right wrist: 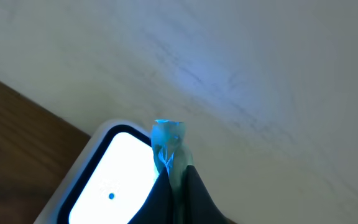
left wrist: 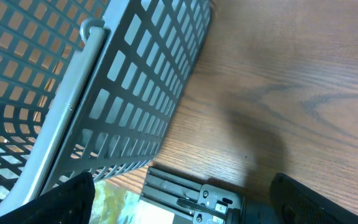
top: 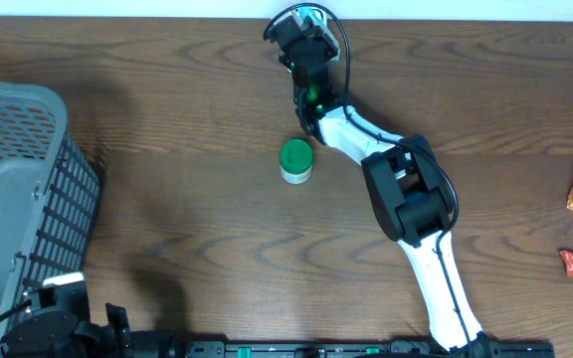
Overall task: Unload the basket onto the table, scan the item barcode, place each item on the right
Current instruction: 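Hold the wipes pack's barcode against the scanner face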
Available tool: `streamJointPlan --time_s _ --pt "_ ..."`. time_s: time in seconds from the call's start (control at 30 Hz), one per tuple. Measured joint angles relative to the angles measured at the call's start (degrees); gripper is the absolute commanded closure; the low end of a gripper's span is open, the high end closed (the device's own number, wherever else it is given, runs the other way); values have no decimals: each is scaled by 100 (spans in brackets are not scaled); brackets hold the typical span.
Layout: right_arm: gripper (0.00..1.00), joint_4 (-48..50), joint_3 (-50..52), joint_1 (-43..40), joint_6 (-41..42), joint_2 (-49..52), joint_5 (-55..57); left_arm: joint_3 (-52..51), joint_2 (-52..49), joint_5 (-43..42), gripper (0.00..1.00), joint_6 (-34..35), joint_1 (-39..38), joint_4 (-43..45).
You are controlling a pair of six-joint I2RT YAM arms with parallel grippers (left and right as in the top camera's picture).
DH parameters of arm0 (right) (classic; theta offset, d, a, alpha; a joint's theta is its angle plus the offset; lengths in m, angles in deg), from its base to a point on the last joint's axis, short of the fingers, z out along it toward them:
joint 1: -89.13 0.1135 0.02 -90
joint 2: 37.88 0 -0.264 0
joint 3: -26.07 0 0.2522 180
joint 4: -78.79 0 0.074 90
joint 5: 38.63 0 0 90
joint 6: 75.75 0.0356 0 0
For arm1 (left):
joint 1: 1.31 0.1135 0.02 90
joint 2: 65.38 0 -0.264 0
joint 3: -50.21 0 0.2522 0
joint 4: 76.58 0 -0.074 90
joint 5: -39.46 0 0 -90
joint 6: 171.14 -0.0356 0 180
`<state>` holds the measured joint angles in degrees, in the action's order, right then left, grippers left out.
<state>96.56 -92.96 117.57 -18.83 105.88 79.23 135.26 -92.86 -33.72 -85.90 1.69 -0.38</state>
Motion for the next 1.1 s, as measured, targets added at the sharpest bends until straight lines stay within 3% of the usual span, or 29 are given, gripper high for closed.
streamJointPlan --time_s 0.3,0.5,0.9,0.97,1.0,1.07,1.1 --pt "99 4 -11 192 -409 -2 332 -2 0 0 10 0 0 2" --pt "99 -138 -11 267 -811 -81 1543 -2 0 0 10 0 0 0" --pt "99 -2382 -90 -728 -933 -509 4225 -2 0 0 10 0 0 0" --pt "81 -2944 -107 -944 -774 -514 4415 -2 0 -2 10 0 0 0" --pt "65 -3405 -114 -1043 -507 -514 4463 0 0 0 10 0 0 0" --pt "23 -4201 -118 -1130 -74 -525 4468 0 0 -2 10 0 0 0" --pt "14 -4671 -118 -1132 221 -533 4385 0 0 0 10 0 0 -2"
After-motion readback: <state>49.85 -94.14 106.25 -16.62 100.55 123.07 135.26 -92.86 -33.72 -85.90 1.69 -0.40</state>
